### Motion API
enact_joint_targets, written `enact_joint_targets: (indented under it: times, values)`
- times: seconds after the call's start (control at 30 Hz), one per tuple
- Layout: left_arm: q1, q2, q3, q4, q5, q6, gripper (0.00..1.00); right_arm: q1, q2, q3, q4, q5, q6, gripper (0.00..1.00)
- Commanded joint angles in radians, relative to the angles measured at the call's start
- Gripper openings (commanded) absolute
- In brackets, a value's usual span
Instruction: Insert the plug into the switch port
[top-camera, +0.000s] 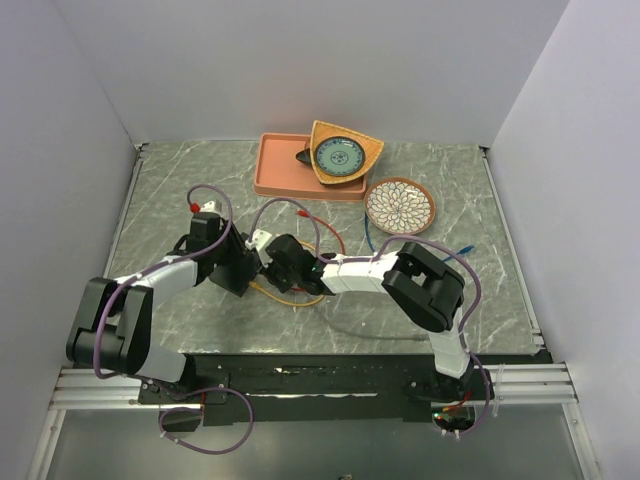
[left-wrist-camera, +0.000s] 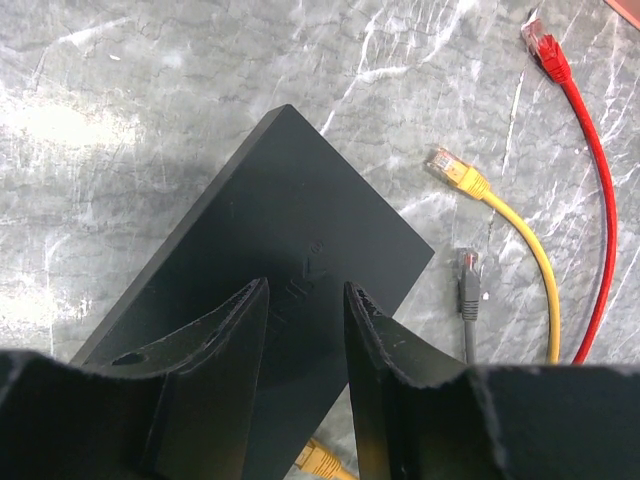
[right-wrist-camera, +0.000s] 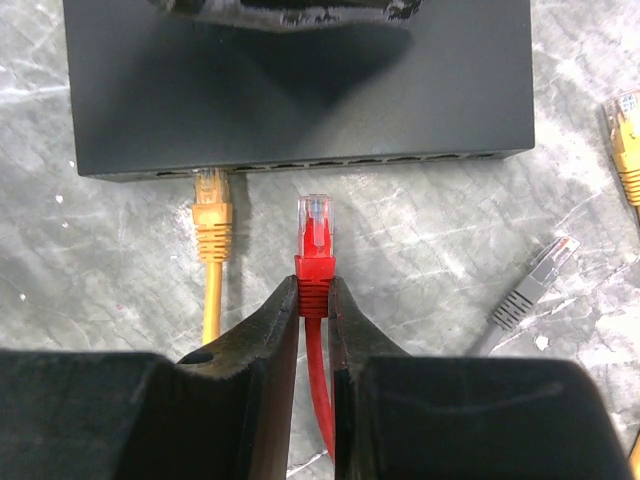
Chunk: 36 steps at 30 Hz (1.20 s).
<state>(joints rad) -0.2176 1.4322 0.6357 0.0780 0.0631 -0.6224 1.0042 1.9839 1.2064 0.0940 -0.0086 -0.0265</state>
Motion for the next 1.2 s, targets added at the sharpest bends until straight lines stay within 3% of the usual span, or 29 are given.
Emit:
enact_joint_targets:
  times: [0.0,0.63,1.17]
  values:
    - [-0.003,0.036,0.005,-0.064,-0.017,0.0,0.43,-0.001,0.006,0.042,0.0,-0.016,-0.024,0.0]
    - [-0.002,0.05,0.013,-0.049,0.021,-0.005,0.44,-0.001,0.087,0.14,-0.045,-0.064,-0.049,0.0]
    - [-0.002,0.037,0.012,-0.057,0.02,0.001,0.44,-0.022,0.095,0.159,-0.066,0.006,0.011,0.0]
